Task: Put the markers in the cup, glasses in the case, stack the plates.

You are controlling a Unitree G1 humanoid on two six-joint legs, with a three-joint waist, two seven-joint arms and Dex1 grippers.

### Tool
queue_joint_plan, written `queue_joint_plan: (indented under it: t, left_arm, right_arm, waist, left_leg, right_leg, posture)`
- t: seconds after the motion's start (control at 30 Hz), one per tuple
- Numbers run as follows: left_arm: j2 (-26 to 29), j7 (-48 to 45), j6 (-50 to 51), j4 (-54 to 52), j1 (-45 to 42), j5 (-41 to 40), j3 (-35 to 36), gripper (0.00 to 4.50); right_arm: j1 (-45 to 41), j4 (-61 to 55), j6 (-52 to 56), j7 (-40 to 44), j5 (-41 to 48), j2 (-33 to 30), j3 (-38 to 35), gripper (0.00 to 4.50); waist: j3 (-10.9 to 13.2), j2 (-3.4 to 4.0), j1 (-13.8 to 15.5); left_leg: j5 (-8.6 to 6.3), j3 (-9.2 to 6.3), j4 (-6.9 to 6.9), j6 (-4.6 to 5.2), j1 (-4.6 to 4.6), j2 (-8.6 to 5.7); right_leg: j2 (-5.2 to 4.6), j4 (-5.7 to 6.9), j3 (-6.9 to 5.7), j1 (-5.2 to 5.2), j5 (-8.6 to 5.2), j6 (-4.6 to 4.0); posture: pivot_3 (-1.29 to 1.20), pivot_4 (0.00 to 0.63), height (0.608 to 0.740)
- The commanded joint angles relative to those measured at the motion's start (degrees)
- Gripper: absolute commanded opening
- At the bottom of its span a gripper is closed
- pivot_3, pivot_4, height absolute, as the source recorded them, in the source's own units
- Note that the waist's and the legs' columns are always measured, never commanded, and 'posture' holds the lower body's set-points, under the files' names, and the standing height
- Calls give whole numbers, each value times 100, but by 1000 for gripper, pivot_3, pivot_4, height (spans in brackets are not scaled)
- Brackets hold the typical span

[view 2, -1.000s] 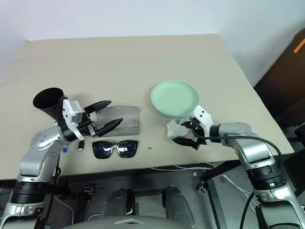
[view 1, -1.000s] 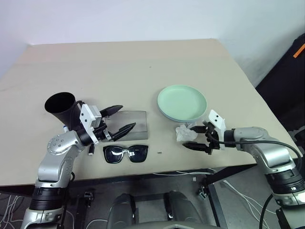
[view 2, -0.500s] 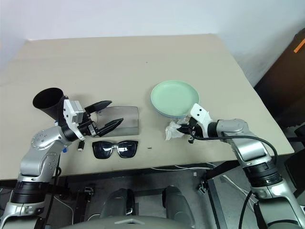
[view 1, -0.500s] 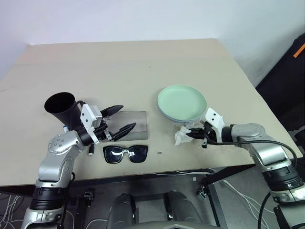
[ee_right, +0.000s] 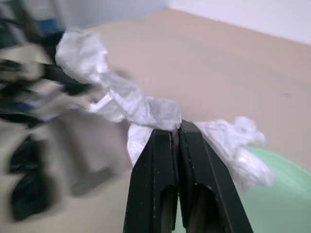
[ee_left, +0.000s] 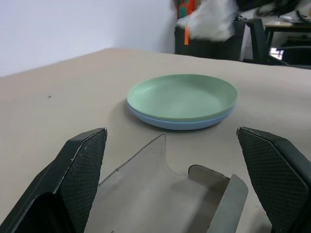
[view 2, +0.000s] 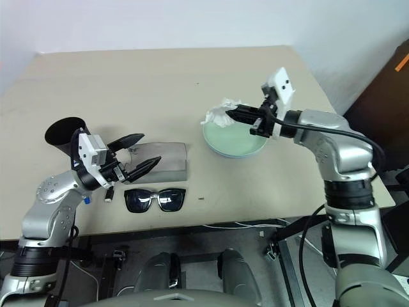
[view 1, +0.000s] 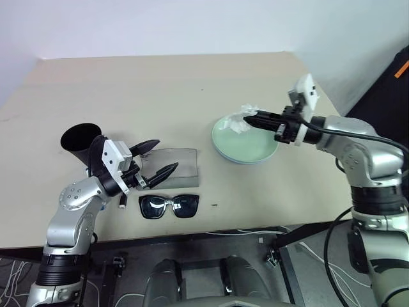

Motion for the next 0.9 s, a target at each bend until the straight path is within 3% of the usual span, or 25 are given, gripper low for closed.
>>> queue_joint_plan:
  t: [0.03, 0.07, 0.17, 0.43, 0.53, 0.7, 0.9]
  left_arm:
    - [14, 96, -70, -295, 39, -36, 108, 4500]
    - [14, 105, -82, -290, 67, -25, 112, 4500]
    - [6, 128, -131, -247, 132, -4, 115, 4500]
    - [45, 102, -236, -186, 272, -19, 206, 4500]
    - [114, 139, -162, -299, 340, -93, 318, 4500]
    - [323, 200, 77, -678, 688, -314, 668, 4500]
    - [555, 325, 412, -1563, 1710, -759, 1481, 4500]
  right_arm:
    - [-263, 631, -350, -293, -584, 227, 381, 25]
    - [-310, 767, -437, -323, -710, 284, 471, 25]
    - [-489, 1172, -475, -445, -986, 411, 627, 733]
    - [-493, 826, -443, -34, -1016, 182, 545, 3542]
    - [-536, 356, 35, 471, -574, 6, 430, 4465]
    - [-601, -193, 894, 1126, 133, -172, 470, 4465]
    - [-574, 21, 541, 1422, 10, 30, 790, 4465]
  waist:
    - [1, 1, -2]
    - [1, 2, -3]
    - [4, 6, -5]
    - [4, 6, -2]
    - [4, 6, -2]
    - [4, 7, -24]
    - [5, 8, -24]
  left_leg:
    - [0, 2, 0, 0, -2, 0]
    - [0, 4, -2, 0, -3, 0]
    - [0, 6, -7, 0, -5, 0]
    - [0, 6, -8, 0, -7, 1]
    - [0, 6, -8, 0, -6, 1]
    - [0, 6, -17, 0, -3, 6]
    - [0, 9, -22, 0, -6, 8]
  right_leg:
    - [0, 0, 1, -3, 0, 0]
    - [0, 1, 3, -6, 0, 1]
    - [1, 2, 3, -11, 1, 3]
    - [2, 4, 2, -14, 1, 4]
    - [2, 4, 3, -15, 1, 3]
    - [3, 4, 3, -17, 0, 3]
    - [-1, 2, 6, -27, -2, -1]
  posture:
    - [0, 150, 726]
    - [0, 150, 726]
    - [0, 150, 726]
    - [0, 150, 726]
    - [0, 150, 726]
    - [0, 150, 726]
    - [0, 150, 726]
